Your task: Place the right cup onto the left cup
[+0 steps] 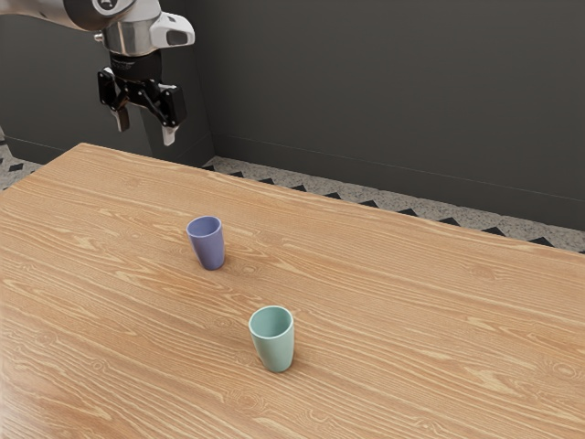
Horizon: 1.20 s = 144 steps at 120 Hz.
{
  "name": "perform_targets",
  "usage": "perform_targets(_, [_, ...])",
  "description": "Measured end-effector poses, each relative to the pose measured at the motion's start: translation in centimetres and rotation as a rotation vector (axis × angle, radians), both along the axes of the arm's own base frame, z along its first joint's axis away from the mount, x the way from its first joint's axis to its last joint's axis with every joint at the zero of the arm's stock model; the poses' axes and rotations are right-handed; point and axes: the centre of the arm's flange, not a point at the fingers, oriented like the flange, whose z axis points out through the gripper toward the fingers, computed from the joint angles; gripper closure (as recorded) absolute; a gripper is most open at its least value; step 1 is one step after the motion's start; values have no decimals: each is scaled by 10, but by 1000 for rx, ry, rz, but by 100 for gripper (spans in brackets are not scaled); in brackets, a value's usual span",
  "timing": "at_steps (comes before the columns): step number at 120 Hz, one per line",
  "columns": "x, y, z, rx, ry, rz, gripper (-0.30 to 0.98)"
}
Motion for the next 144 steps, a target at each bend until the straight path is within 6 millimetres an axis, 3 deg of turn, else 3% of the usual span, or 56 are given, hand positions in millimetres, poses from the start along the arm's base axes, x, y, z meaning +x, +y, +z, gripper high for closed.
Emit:
perform_targets(26, [-2,-24,-8,3,13,-32,0])
perform_targets(68, [-3,-72,-51,-4,45,-72,0])
perform_targets(111, [-13,-135,-115,-1,50,-83,0])
perform_targets(144, [-23,-184,-151,-12,6,-31,0])
